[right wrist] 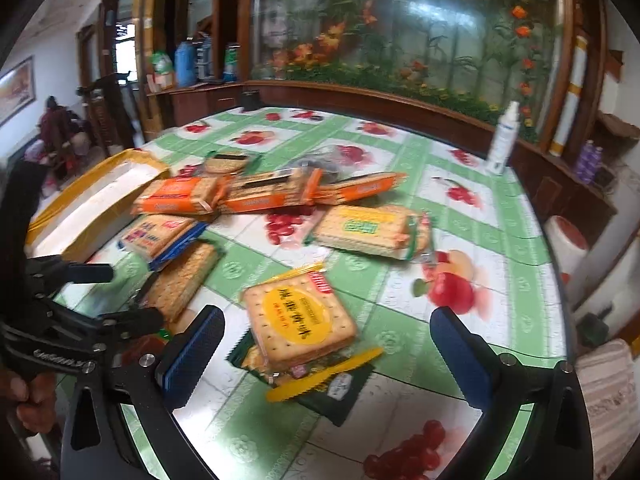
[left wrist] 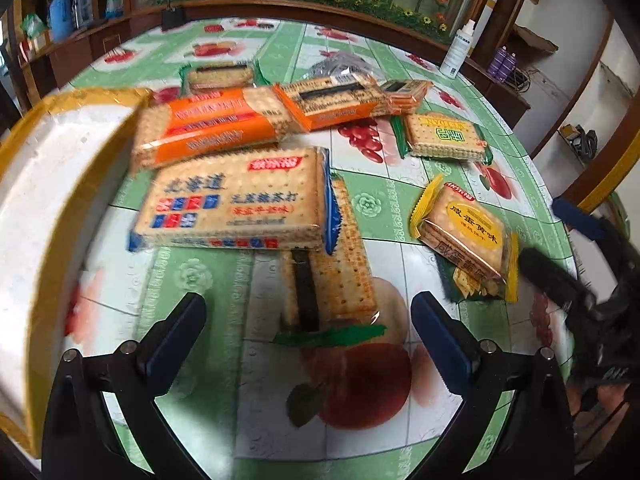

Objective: Organize snacks

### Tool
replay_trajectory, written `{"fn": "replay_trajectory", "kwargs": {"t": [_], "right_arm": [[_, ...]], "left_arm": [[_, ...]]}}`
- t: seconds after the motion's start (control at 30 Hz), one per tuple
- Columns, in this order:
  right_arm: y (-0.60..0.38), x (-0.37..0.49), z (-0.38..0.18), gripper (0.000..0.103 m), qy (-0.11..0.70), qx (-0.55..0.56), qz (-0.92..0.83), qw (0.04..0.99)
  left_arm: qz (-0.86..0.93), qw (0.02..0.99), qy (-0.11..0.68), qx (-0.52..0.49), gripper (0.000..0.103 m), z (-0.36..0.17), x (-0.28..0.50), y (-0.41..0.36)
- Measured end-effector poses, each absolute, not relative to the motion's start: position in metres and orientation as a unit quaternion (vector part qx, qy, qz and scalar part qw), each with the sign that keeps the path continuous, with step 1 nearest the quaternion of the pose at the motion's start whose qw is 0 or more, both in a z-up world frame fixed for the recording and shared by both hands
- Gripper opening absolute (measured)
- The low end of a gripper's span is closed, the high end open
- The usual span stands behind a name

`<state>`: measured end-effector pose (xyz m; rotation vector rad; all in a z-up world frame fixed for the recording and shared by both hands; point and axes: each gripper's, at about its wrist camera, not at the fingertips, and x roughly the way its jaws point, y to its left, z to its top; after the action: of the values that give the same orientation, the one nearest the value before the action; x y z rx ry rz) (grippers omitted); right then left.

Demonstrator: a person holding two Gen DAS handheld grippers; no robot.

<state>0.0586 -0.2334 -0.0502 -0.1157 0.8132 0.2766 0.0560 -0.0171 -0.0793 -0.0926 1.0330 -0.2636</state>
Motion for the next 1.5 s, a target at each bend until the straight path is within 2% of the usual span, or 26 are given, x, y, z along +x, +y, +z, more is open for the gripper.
{"fn": "replay_trajectory", "kwargs": {"t": [0.37, 0.43, 0.47, 0.5, 0.53, 0.57, 0.6, 0.67, 0.7, 0.9, 1.0, 1.23, 1.5], "right_arm": [[-0.227, 0.104, -0.093, 0.102, 0.459, -0.034, 0.201, 0.865], [-0.229, 0.110, -0.097, 0.095, 0.465, -0.020, 0.209, 0.860], [-0.229, 0.112, -0.099, 0.092, 0.469, -0.012, 0.213, 0.857], [-0.230, 0.115, -0.101, 0.084, 0.474, -0.009, 0.214, 0.854], [-0.229, 0.117, -0.104, 0.080, 0.481, -0.009, 0.214, 0.850], [-0.228, 0.117, -0.106, 0.079, 0.479, -0.014, 0.211, 0.852], [-0.226, 0.116, -0.106, 0.078, 0.478, -0.025, 0.208, 0.853], [-0.222, 0.114, -0.106, 0.077, 0.478, -0.046, 0.202, 0.854], [-0.219, 0.112, -0.107, 0.075, 0.477, -0.058, 0.196, 0.854], [-0.227, 0.100, -0.104, 0.072, 0.479, -0.038, 0.171, 0.860], [-0.242, 0.084, -0.097, 0.072, 0.470, 0.004, 0.170, 0.866], [-0.280, 0.047, -0.080, 0.072, 0.451, 0.112, 0.177, 0.867], [-0.275, 0.032, -0.066, 0.072, 0.440, 0.129, 0.183, 0.869]], "left_arm": [[-0.087, 0.865, 0.494, -0.005, 0.102, -0.087, 0.091, -0.037], [-0.080, 0.867, 0.492, 0.008, 0.101, -0.088, 0.094, -0.038], [-0.077, 0.869, 0.489, 0.016, 0.096, -0.088, 0.094, -0.038], [-0.074, 0.871, 0.485, 0.027, 0.092, -0.089, 0.093, -0.039], [-0.074, 0.874, 0.479, 0.037, 0.085, -0.088, 0.091, -0.039], [-0.081, 0.877, 0.472, 0.039, 0.077, -0.087, 0.088, -0.039], [-0.085, 0.878, 0.470, 0.040, 0.074, -0.086, 0.086, -0.037], [-0.094, 0.879, 0.465, 0.044, 0.049, -0.084, 0.084, -0.037], [-0.100, 0.880, 0.463, 0.045, 0.044, -0.082, 0.084, -0.037], [-0.139, 0.877, 0.460, 0.022, 0.044, -0.080, 0.075, -0.030], [-0.177, 0.869, 0.461, -0.010, 0.044, -0.076, 0.064, -0.024], [-0.234, 0.870, 0.434, 0.002, 0.044, -0.058, 0.019, -0.021], [-0.261, 0.869, 0.419, -0.031, 0.044, -0.035, -0.007, 0.012]]}}
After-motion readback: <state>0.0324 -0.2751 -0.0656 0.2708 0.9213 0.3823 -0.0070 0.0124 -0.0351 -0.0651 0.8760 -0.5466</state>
